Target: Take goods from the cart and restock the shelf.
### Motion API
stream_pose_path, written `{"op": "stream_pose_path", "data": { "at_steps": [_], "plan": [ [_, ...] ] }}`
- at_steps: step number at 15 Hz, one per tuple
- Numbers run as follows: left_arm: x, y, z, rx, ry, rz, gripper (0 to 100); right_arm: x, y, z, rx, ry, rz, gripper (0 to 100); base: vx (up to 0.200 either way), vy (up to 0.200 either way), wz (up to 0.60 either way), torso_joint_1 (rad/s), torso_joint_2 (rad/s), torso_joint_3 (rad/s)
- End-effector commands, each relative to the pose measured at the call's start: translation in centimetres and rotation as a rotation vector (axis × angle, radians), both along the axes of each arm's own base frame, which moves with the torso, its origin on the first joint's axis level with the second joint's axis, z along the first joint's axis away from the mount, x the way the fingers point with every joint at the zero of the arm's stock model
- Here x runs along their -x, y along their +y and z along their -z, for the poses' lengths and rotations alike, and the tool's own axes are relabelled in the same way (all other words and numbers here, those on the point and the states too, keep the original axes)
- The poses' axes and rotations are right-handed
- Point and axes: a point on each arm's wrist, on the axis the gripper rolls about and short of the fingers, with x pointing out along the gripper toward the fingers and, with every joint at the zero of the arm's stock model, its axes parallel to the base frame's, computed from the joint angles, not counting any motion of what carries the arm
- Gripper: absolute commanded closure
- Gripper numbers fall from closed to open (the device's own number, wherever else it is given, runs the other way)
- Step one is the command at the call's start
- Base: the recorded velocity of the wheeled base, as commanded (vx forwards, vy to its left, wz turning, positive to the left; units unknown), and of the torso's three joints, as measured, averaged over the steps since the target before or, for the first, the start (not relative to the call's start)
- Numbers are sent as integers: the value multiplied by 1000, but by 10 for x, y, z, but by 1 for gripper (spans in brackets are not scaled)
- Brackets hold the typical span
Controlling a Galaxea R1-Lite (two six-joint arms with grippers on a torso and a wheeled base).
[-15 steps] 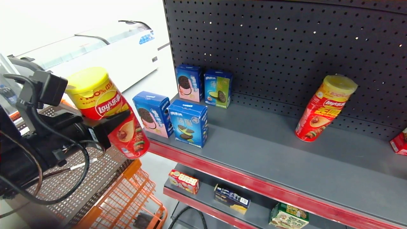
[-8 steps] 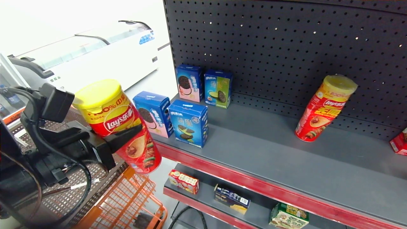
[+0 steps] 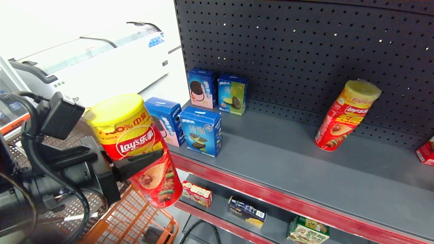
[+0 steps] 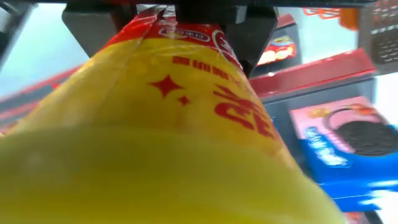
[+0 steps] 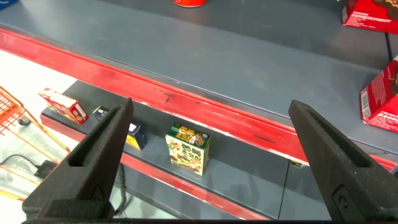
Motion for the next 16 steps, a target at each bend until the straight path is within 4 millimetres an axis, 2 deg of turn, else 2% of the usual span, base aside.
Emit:
{"op": "stream_pose_path", "data": {
  "at_steps": [1, 4, 9, 16],
  "plan": [
    [11, -1, -8, 7, -48, 30, 100, 0, 0, 0, 1, 0, -2, 0, 0, 0, 0, 0, 0, 0],
    [19, -7, 5, -26, -31, 84, 100, 0, 0, 0, 1, 0, -5, 0, 0, 0, 0, 0, 0, 0],
    [23, -7, 10, -20, -39, 134, 100, 0, 0, 0, 4, 0, -5, 0, 0, 0, 0, 0, 0, 0],
    [22, -7, 6, -15, -52, 134, 100, 0, 0, 0, 5, 0, -5, 0, 0, 0, -600, 1, 1, 2]
  ]
}}
